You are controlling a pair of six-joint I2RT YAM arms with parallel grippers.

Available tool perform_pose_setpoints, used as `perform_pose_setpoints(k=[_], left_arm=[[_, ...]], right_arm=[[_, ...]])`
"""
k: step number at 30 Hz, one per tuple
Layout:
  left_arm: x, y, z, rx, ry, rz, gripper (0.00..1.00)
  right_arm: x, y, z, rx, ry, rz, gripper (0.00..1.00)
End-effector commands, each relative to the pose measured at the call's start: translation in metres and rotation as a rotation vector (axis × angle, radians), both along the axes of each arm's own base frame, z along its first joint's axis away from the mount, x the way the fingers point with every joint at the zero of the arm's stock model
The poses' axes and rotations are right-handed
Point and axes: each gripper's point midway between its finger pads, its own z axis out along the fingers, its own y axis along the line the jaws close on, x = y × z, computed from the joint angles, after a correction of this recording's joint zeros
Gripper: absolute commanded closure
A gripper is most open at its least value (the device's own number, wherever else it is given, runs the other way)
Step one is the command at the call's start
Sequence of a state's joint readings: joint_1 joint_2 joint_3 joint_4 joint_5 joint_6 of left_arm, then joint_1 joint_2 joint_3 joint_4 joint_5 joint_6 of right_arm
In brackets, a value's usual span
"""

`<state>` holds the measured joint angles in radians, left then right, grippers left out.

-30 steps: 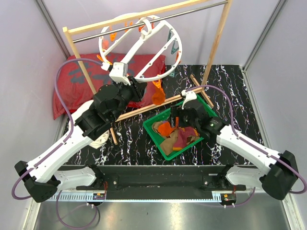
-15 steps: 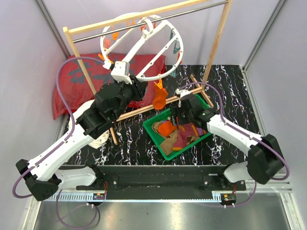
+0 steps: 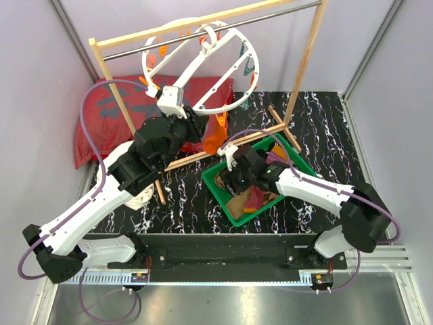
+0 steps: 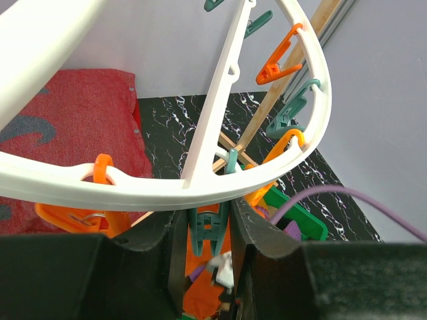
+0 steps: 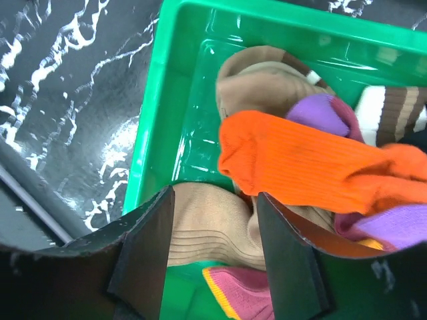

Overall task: Clip the socks to the hanger
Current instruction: Pick up the sock from the bin.

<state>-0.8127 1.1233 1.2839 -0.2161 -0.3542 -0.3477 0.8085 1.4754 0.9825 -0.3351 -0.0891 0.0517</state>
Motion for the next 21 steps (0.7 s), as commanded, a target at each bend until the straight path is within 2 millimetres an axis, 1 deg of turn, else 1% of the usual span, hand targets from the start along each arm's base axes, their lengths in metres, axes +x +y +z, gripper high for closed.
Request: perform_pose_setpoints(k=[1,2,4,7,8,12,13,15,16,19,20,21], left_arm=[[0.001,0.006,0.024,-0.045,-0.039,0.035,1.00],[0.001,0.007,0.024,-0.045,-0.039,0.035,1.00],[0.001,0.006,0.023,-0.044,-0.037,0.035,1.00],[0.001,0.006,0.022,-0.045,-0.035,0.035,1.00],[0.001,0.006,0.023,-0.048,-0.036,0.037,1.00],[0.001,0.006,0.023,-0.047,-0.034,0.037,1.00],[0.001,0.007,0.023,-0.048,-0.035,0.038,1.00],[0.001,0.006,0.022,-0.047,-0.032,0.039,1.00],[0.001,0.007,0.023,-0.049,-0.033,0.039,1.00],[0.001,0.007,0.024,-0.052,-0.035,0.039,1.00],[0.000,0.007,0.024,-0.050,-0.032,0.039,1.00],[0.000,0.008,0.025,-0.053,-0.036,0.039,1.00]], right_arm=[[0.011,0.003,-0.005,-0.075,-0.139,0.021,0.40],[0.011,0.004,-0.010,-0.096,-0.146,0.030,0.42],[0.011,0.008,-0.011,-0.125,-0.176,0.036,0.43],[0.009,0.016,-0.018,-0.160,-0.208,0.068,0.43],[0.010,0.019,-0.024,-0.177,-0.214,0.075,0.45],[0.015,0.021,-0.038,-0.236,-0.254,0.057,0.46],[0.021,0.018,-0.039,-0.258,-0.275,0.033,0.49],[0.025,0.014,-0.046,-0.302,-0.287,0.007,0.53],[0.030,0.009,-0.044,-0.326,-0.309,-0.020,0.59],[0.027,0.006,-0.042,-0.327,-0.308,-0.022,0.67],[0.025,0.007,-0.034,-0.303,-0.314,-0.025,0.76],[0.022,0.005,-0.032,-0.298,-0.308,-0.022,0.79]])
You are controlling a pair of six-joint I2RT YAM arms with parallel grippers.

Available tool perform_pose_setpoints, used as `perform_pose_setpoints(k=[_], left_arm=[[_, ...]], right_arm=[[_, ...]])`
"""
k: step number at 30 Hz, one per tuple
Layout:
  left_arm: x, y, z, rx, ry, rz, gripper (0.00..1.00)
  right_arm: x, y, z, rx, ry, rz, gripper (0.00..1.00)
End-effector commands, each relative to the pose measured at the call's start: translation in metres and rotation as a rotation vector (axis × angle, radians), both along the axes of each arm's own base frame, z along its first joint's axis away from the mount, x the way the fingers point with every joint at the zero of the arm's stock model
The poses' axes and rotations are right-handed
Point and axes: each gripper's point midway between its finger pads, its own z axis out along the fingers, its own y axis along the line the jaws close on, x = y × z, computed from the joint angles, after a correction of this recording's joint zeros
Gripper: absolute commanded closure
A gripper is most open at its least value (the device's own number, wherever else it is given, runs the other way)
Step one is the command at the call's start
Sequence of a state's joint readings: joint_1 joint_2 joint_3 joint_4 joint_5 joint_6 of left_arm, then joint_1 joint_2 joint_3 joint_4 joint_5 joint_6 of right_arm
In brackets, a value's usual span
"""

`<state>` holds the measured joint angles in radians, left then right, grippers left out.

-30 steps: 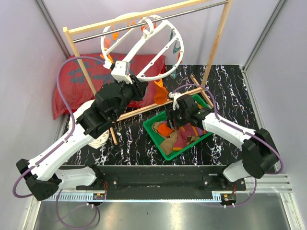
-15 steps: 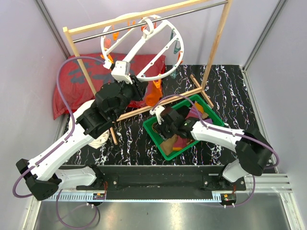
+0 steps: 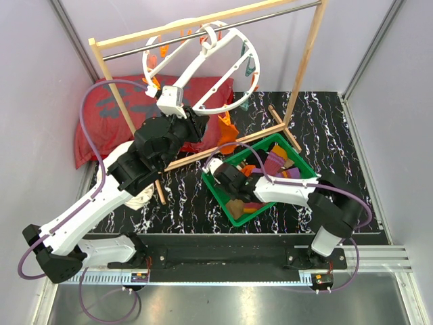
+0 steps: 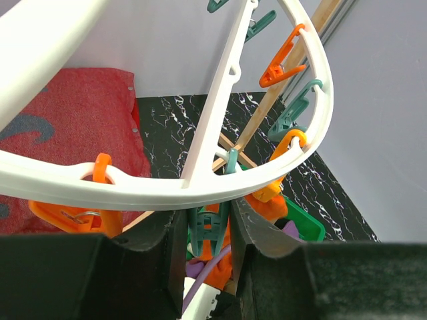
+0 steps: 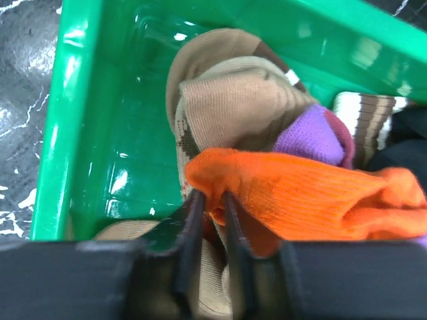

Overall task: Clip the socks to the hanger
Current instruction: Pick up the sock from the bin.

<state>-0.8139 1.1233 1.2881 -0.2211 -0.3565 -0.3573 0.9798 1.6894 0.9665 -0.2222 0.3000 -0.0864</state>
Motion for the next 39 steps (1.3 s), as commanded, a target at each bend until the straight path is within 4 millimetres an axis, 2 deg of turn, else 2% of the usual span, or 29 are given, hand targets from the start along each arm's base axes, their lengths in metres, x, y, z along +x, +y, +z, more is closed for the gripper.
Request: perform_pose_setpoints(k=[1,2,4,7,9,15,21,29,31,32,34,38,39], left_arm=[[0.001,0.007,0.025,-0.048,-0.040,0.037,1.00],[0.001,0.008,0.025,-0.047,-0.041,0.037,1.00],[0.000,0.007,0.024,-0.050,-0.038,0.036,1.00],[0.000,0.005,0.025,-0.056,-0.036,0.028,1.00],[0.000,0.005,0.026,-0.059,-0.037,0.027,1.00],[-0.002,0.004,0.031,-0.079,-0.039,0.019,1.00],[-0.004,0.003,0.032,-0.102,-0.031,0.007,1.00],[-0.008,-0.002,0.034,-0.138,-0.017,-0.018,1.00],[-0.009,-0.003,0.035,-0.149,-0.014,-0.025,1.00],[-0.009,-0.003,0.036,-0.151,-0.013,-0.028,1.00],[-0.011,-0.004,0.037,-0.163,-0.009,-0.038,1.00],[-0.013,-0.007,0.036,-0.175,-0.002,-0.052,1.00],[-0.014,-0.007,0.036,-0.176,-0.001,-0.055,1.00]], right_arm=[[0.007,0.002,0.033,0.059,-0.081,-0.026,0.82],[0.005,0.003,0.042,0.088,-0.086,-0.027,0.93],[0.000,0.001,0.052,0.124,-0.084,-0.021,1.00],[-0.009,0.003,0.059,0.164,-0.059,0.000,1.00],[-0.014,0.005,0.074,0.211,-0.058,0.014,1.00],[-0.038,0.021,0.123,0.403,-0.023,0.106,1.00],[-0.049,0.022,0.176,0.530,-0.048,0.137,1.00],[-0.048,0.026,0.239,0.607,-0.110,0.168,1.00],[-0.046,0.027,0.246,0.599,-0.134,0.186,1.00],[-0.044,0.027,0.256,0.610,-0.152,0.180,1.00],[-0.040,0.028,0.260,0.603,-0.160,0.171,1.00],[-0.034,0.031,0.286,0.629,-0.198,0.166,1.00],[-0.032,0.033,0.286,0.622,-0.197,0.164,1.00]])
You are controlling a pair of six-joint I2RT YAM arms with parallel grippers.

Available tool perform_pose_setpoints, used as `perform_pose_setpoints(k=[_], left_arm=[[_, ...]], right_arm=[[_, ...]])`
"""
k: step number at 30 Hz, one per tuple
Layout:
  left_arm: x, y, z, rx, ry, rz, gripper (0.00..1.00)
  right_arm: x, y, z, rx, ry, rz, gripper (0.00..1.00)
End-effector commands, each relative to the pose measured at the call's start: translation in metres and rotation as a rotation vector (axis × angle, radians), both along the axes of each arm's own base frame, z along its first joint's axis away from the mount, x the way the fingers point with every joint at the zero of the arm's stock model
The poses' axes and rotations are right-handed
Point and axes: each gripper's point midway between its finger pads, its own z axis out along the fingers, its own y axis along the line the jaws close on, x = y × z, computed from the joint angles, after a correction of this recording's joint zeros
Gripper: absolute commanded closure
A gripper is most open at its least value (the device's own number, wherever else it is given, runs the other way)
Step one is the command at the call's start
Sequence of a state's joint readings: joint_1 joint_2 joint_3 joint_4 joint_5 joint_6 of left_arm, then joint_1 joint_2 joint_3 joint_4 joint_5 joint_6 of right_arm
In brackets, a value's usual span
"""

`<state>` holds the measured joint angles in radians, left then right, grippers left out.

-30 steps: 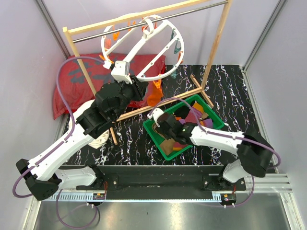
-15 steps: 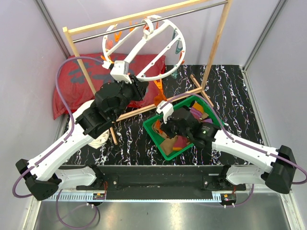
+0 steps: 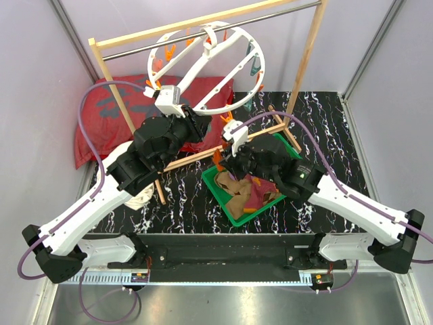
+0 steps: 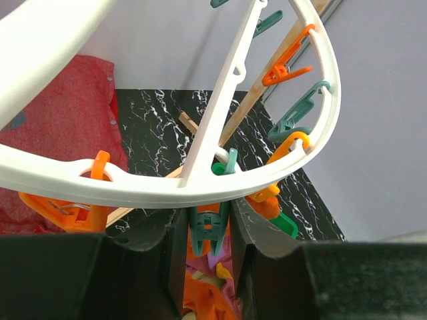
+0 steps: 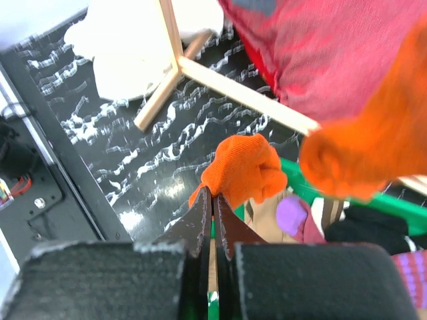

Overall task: Clip the socks to the hanger
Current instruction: Pick up the sock from the bin, then clamp the sock onto the hanger.

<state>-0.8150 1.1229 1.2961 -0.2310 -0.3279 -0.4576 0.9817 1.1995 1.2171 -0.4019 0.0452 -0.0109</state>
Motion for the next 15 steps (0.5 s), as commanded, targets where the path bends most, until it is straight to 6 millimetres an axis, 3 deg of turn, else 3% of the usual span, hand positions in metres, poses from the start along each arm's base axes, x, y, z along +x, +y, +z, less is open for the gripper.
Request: perform_pose_setpoints(k=[1,4,15], left_arm=[[-0.009,0.000,0.033,-0.095,-0.047,-0.028,1.00],[-0.009,-0.003,0.030,-0.105,-0.038,-0.035,1.00],[-0.011,-0.006,0.024,-0.107,-0.028,-0.044,1.00]], right_arm=[[0.008,0.006,0.037,0.035,-0.062,-0.012,1.00],[0.014,0.010,0.049,0.039,-0.077,-0.022,1.00],[0.040,0.010,0.058,0.002,-0.103,-0.128,1.00]])
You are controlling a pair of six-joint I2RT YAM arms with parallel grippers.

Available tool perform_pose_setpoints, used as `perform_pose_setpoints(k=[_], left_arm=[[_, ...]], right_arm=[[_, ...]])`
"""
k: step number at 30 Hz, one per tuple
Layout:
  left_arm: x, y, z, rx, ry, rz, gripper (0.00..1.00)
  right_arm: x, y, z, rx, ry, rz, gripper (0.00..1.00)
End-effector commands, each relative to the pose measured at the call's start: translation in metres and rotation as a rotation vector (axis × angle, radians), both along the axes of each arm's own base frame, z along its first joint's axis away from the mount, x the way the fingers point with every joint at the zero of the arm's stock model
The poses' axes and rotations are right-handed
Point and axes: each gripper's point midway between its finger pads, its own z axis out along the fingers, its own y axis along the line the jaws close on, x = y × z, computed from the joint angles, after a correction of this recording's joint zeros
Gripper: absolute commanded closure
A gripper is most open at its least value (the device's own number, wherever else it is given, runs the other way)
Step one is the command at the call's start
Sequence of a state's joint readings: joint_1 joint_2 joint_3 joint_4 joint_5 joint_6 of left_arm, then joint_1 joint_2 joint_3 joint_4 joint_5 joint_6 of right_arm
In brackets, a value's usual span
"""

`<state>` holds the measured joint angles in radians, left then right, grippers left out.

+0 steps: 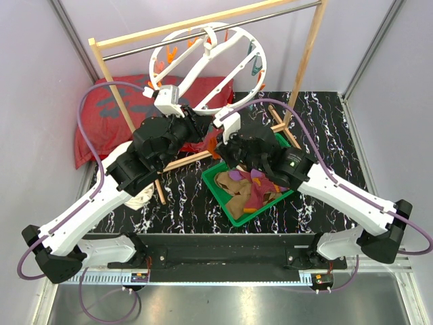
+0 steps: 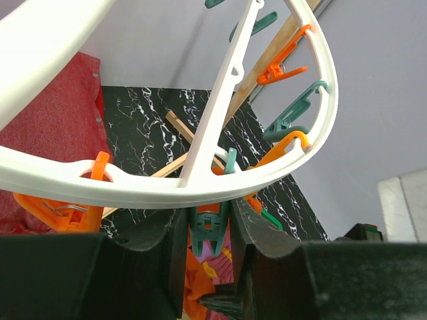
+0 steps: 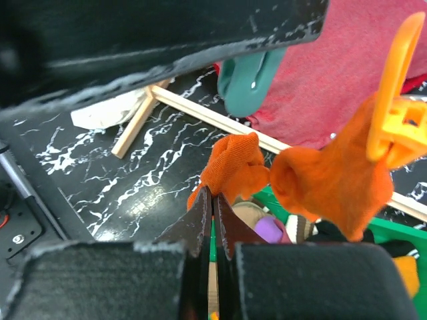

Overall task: Clip the socks to the hanger
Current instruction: Clamp the sock onto the hanger.

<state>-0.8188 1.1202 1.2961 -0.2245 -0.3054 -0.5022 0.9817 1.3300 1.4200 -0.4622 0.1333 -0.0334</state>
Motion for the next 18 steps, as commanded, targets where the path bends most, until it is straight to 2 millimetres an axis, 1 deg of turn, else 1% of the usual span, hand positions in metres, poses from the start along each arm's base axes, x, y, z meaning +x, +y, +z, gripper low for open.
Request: perform_pose_setpoints(k=[1,6,9,18], left_arm=[[-0.006,-0.001,0.020,-0.060,-0.043,-0.017,1.00],[-0.005,0.000,0.014,-0.044,-0.040,-0.011,1.00],[-0.003,0.000,0.012,-0.039,-0.039,-0.004,1.00],[0.000,-0.004,0.006,-0.020,-0.035,-0.002,1.00]], right_arm=[[0.012,-0.004,0.026,0.020,-0.050,-0.057,1.00],[0.017,-0.006,0.035,0.030,-0.061,-0.076,1.00],[0.016,-0.004,0.041,0.039,-0.071,-0.066,1.00],[0.017,-0.002,0.048,0.044,-0.084,-0.051,1.00]])
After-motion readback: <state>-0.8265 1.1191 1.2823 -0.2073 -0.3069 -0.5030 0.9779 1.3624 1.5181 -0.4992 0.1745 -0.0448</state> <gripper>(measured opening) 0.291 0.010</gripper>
